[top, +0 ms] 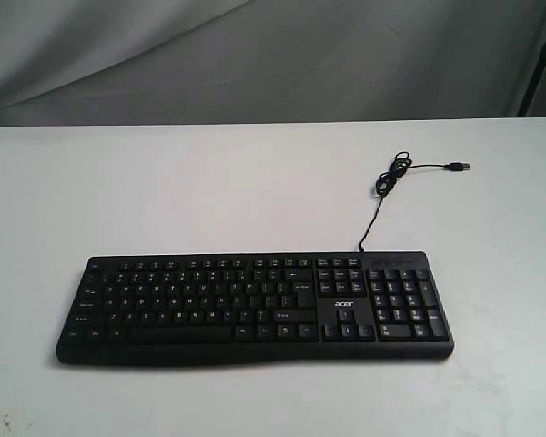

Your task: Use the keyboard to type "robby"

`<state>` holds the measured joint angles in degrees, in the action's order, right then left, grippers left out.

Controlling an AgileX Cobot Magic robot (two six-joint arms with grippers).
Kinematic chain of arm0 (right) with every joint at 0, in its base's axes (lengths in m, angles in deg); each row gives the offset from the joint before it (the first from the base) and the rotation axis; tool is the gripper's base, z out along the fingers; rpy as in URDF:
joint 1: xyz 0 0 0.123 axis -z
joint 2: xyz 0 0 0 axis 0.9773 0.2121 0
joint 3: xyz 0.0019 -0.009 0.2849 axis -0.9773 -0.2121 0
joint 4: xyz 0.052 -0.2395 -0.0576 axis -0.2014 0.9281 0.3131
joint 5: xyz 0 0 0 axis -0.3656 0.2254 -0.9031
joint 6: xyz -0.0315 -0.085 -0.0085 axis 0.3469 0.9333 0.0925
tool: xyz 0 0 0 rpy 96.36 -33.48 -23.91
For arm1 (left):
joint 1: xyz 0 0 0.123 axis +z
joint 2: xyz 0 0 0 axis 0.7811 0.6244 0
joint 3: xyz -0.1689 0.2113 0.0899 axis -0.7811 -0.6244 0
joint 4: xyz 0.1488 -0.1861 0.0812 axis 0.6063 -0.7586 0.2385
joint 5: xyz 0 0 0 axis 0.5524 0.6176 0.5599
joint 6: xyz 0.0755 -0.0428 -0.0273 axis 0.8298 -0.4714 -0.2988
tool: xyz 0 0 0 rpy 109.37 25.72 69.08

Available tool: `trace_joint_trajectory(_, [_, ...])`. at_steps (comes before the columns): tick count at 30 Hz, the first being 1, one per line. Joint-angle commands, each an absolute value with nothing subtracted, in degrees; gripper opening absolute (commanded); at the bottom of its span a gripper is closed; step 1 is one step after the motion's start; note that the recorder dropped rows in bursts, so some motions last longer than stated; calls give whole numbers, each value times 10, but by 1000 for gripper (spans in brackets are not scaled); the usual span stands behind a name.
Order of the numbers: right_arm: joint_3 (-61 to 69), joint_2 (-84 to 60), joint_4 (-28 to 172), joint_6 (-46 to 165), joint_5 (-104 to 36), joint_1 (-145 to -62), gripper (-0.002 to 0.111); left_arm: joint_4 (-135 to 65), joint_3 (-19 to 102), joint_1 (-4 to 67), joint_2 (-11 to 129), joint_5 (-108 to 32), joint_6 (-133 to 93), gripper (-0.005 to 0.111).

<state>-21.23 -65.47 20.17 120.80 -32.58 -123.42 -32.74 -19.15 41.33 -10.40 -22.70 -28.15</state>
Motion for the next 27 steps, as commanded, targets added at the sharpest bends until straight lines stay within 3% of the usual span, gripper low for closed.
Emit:
trace_joint_trajectory(1, [-334, -659, 82, 1191, -264, -1076, 0, -325, -194, 410, -106, -230, -283, 0])
trace_joint_trajectory(5, [-457, -672, 16, 1157, -263, -915, 0, -325, -194, 410, -106, -230, -283, 0])
trace_joint_trajectory(8, [-504, -731, -10, 1055, -262, -847, 0, -325, -194, 410, -106, -230, -283, 0])
trace_joint_trajectory(11, [-507, -786, 27, 995, -264, -829, 0, -325, -194, 410, -106, -230, -283, 0])
trace_joint_trajectory(18, [-579, -841, 336, 829, -330, -822, 0, -325, -194, 410, -106, -230, -283, 0])
trace_joint_trajectory(27, [-604, -841, 338, 768, -354, -789, 0, -325, -194, 410, -106, -230, -283, 0])
